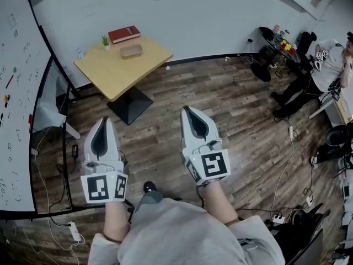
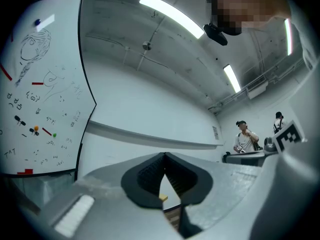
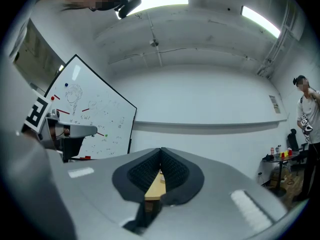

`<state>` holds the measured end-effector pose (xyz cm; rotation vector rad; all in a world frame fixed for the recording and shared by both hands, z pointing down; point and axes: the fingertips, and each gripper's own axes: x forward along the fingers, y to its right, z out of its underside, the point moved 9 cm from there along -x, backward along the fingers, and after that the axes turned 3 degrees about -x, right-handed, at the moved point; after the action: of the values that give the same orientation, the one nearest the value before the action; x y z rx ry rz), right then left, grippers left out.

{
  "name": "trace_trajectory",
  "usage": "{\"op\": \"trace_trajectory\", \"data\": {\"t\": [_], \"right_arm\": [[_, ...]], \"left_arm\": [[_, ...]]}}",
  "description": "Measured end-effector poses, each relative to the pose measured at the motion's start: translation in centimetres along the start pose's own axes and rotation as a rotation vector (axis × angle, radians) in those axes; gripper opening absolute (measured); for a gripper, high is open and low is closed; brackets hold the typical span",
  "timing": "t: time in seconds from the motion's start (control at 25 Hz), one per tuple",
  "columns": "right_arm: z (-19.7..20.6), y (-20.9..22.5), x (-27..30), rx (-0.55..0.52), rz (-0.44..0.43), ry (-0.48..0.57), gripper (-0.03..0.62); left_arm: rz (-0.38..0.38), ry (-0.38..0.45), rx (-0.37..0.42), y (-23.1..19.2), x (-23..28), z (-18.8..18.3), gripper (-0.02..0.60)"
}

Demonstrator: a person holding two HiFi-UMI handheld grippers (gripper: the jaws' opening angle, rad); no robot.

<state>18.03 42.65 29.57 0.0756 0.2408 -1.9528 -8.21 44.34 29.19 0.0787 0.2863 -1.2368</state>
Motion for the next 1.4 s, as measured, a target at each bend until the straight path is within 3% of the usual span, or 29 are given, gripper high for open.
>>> {"op": "trace_trajectory", "data": {"t": [0.88, 1.4], "right_arm": [[1.7, -2.1, 9.2, 0.002, 0.062, 0.048, 0.002], [2.8, -3.4, 13.3, 0.006, 0.056, 0.02, 0.002]], "left_arm": [[0.067, 0.01, 0.007, -7.9, 6.7, 1.3, 0.005], [0.055, -0.008, -0.006, -11.5, 8.6, 2.2, 0.005]]}}
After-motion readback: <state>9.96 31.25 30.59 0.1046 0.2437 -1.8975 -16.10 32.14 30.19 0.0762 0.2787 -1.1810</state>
